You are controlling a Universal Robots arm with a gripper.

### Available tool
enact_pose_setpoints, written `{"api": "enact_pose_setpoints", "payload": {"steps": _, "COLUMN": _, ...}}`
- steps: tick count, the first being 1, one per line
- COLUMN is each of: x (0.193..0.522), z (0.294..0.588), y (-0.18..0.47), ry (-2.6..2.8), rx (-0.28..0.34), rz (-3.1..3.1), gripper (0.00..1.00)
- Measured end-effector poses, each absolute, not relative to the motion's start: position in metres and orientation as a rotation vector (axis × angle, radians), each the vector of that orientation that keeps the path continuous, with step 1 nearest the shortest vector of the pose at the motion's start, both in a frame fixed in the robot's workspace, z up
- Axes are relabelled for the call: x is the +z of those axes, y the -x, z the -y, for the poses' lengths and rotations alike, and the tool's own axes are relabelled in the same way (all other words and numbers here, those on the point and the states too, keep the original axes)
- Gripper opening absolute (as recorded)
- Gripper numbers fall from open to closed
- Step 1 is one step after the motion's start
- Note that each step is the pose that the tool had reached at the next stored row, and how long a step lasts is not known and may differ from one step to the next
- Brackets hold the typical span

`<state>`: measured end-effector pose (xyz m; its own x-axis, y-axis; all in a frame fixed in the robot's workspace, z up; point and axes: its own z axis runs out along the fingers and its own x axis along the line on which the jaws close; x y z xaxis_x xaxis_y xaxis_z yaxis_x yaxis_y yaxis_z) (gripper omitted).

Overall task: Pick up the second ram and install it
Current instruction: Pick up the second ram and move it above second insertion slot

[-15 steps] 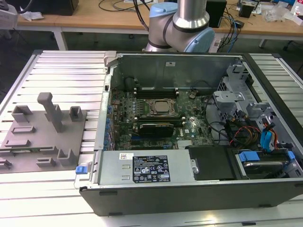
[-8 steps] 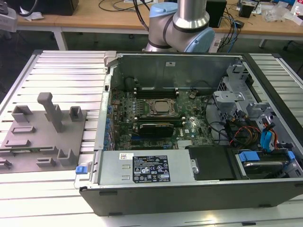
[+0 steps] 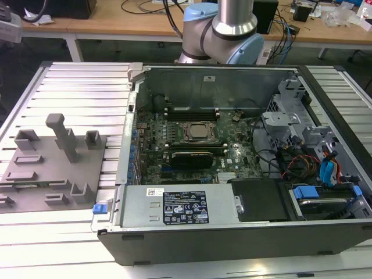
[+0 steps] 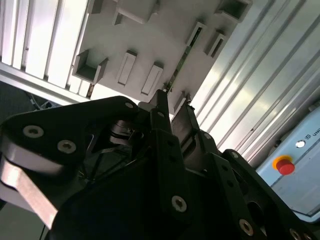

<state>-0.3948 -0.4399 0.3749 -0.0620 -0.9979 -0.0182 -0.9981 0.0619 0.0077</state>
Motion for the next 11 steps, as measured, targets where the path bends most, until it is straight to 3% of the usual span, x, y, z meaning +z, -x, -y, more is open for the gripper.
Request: {"api": "enact_pose_setpoints", "payload": {"steps": 11, "x": 0.363, "z": 0.440, "y": 0.395, "ry": 2.146, "rx": 0.028, "rz": -2.283, "gripper": 0.30}}
